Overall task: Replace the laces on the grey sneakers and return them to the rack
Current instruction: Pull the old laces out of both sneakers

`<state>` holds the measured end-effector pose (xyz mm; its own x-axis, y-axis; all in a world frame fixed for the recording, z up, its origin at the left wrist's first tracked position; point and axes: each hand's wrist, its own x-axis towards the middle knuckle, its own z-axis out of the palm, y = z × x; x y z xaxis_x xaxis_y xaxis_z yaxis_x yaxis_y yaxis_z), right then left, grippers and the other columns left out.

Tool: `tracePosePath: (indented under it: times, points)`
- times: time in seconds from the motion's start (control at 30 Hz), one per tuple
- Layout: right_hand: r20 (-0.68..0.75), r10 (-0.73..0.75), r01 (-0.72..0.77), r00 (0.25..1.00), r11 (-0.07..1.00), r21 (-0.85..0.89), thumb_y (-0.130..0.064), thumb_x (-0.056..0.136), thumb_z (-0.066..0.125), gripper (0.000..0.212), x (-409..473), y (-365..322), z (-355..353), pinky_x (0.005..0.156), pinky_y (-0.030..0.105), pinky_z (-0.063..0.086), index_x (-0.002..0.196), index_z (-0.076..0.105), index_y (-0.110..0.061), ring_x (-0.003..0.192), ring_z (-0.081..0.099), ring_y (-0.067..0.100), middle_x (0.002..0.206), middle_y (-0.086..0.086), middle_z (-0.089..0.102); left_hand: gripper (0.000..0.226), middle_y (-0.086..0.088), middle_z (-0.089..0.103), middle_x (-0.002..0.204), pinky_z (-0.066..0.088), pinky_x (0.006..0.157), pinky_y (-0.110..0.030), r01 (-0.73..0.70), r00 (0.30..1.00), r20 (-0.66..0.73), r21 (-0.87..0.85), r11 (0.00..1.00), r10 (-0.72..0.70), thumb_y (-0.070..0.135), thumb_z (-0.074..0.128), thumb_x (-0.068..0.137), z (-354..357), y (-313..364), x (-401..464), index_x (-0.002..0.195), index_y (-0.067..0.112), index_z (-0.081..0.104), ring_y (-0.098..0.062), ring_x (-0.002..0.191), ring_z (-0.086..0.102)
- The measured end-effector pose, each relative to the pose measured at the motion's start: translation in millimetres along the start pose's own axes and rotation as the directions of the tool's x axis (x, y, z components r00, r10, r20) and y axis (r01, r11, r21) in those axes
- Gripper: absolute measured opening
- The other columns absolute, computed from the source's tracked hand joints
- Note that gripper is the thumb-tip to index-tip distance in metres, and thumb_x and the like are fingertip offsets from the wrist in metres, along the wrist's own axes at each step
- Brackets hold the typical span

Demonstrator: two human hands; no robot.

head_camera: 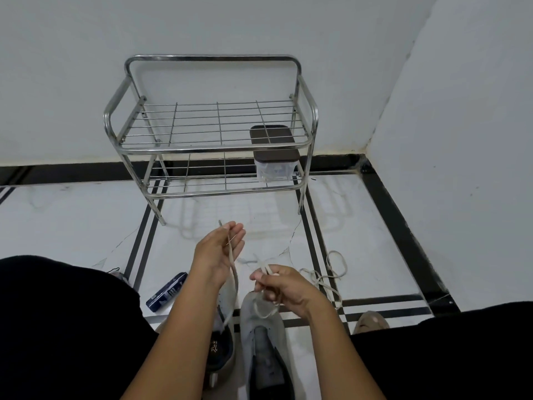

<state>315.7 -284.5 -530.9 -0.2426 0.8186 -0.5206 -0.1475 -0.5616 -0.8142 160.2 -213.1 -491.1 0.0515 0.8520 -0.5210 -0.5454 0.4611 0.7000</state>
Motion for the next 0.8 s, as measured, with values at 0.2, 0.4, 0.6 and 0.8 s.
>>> tracePosePath:
  times: [0.2,0.4,0.6,0.8]
  points:
    - [-0.117,-0.059,0.034,0.991,0.978,-0.206,-0.032,0.080,0.075,0.041,7,1,7,0.061,0.021,0.044,0.117,0.057,-0.026,0.073,0.057,0.010,0.098,-0.004,0.064,0.024,-0.010,0.072,0.108,0.048,0.095,-0.030,0.047,0.982,0.163,0.277,0.960,-0.095,0.014,0.042,0.101,23,-16,-13,0.107,0.004,0.063,-0.016,0.105,0.066]
    - [-0.022,-0.035,0.031,0.999,0.985,-0.168,-0.019,0.087,0.069,0.004,10,12,14,0.060,0.019,0.043,0.083,0.070,-0.018,0.067,0.056,0.008,0.077,-0.003,0.066,0.018,-0.011,0.074,0.102,0.049,0.095,-0.028,0.023,0.986,0.156,0.197,0.980,-0.055,0.017,0.048,0.100,25,-14,-13,0.102,0.006,0.062,-0.016,0.103,0.068]
    - [-0.324,-0.090,0.174,0.942,0.955,0.240,-0.031,0.087,0.063,0.020,8,5,-24,0.072,0.026,0.042,0.087,0.068,-0.012,0.074,0.051,0.011,0.084,-0.002,0.062,0.031,0.002,0.055,0.052,0.056,0.067,-0.031,0.069,0.953,-0.302,0.123,0.990,-0.029,0.033,0.057,0.095,-14,-13,3,0.072,0.013,0.054,-0.012,0.052,0.056]
    - [-0.372,-0.007,0.304,0.928,0.592,0.747,-0.031,0.101,0.043,0.035,13,0,-31,0.069,0.034,0.046,0.071,0.052,-0.016,0.070,0.065,0.020,0.088,0.008,0.068,0.034,-0.004,0.059,0.057,0.051,0.050,-0.024,0.498,0.866,-0.275,0.420,0.758,-0.417,0.030,0.053,0.098,-32,-86,-1,0.071,0.009,0.055,-0.015,0.050,0.060]
